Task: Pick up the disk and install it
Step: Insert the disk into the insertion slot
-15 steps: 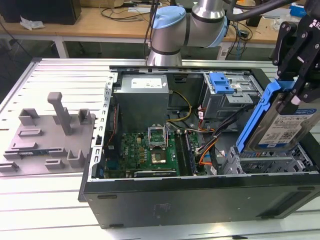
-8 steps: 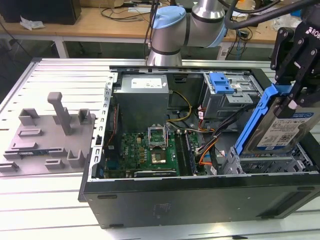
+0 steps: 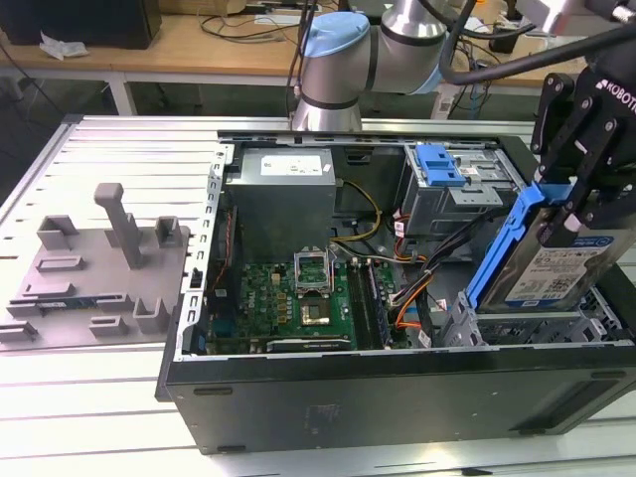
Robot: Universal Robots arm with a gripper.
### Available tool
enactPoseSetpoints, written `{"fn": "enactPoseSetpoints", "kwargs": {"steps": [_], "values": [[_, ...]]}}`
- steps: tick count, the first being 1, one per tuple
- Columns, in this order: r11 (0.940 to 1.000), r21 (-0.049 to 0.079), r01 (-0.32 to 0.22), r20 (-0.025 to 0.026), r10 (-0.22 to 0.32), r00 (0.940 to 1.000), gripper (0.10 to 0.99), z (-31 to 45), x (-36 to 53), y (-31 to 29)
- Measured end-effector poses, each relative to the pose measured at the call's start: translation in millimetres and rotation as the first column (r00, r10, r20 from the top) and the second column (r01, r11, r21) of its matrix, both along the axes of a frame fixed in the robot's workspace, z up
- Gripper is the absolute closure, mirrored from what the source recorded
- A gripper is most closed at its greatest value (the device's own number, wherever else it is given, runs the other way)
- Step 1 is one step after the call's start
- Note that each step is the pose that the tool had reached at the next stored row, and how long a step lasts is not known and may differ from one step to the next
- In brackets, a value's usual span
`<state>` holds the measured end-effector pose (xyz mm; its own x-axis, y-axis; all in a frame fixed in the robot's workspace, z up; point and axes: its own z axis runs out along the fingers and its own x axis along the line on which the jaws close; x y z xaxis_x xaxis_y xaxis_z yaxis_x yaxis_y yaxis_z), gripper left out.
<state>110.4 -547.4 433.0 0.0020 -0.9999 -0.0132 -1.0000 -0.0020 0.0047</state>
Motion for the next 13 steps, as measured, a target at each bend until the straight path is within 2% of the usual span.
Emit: {"fn": "enactPoseSetpoints", "kwargs": {"steps": [8,13], "values": [[1.0000,0.000,0.000,-0.0001,0.000,1.0000,0.718,-15.0,0.0,-1.6],[1.0000,0.000,0.000,0.0000,0.000,1.0000,0.718,-27.2,0.0,-3.5]]}}
